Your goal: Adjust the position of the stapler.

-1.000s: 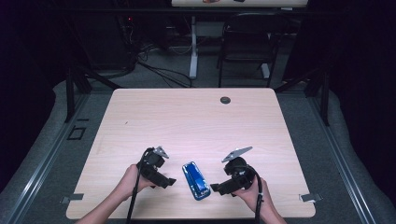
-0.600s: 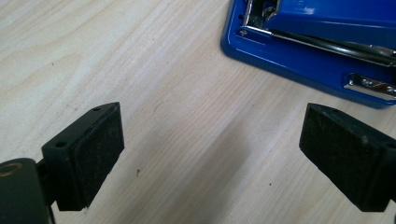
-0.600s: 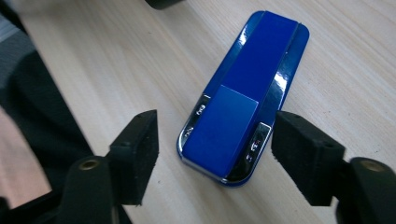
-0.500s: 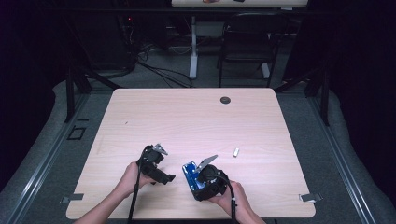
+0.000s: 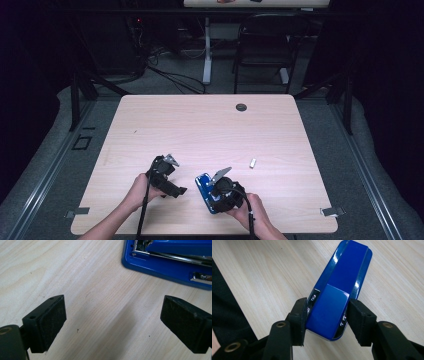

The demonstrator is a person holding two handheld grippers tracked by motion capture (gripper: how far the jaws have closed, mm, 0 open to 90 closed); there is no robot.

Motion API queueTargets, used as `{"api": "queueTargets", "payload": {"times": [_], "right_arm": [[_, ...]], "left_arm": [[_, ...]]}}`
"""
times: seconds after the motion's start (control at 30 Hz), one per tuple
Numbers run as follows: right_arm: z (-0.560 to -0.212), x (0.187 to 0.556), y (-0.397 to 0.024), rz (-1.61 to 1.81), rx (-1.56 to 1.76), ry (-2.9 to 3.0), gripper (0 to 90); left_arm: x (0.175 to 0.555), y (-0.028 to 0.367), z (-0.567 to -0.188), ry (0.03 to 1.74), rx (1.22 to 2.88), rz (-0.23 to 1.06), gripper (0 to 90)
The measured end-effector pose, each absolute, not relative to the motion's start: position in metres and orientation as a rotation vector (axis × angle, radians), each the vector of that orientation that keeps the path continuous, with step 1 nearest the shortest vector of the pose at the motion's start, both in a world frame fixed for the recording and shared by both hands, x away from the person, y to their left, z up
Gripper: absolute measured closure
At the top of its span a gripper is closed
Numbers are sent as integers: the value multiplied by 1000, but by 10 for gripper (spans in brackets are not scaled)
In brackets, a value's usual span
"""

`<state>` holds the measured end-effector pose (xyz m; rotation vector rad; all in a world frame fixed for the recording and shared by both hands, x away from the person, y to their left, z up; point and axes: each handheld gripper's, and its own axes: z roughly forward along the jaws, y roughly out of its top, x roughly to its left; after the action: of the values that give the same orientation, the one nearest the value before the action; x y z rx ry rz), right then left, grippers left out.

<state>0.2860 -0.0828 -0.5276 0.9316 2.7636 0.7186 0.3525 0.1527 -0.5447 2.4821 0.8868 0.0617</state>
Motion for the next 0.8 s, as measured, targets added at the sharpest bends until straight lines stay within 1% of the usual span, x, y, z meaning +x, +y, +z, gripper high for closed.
{"api": "queueTargets", "payload": {"times": [0.53,0.8], "right_arm": [[-526,300,-109,690,825,2760,644],[-526,304,-115,712,746,2798,652]], "left_arm": [[352,153,-545,879,2479,59,67],[351,152,-545,870,2459,48,59]]}}
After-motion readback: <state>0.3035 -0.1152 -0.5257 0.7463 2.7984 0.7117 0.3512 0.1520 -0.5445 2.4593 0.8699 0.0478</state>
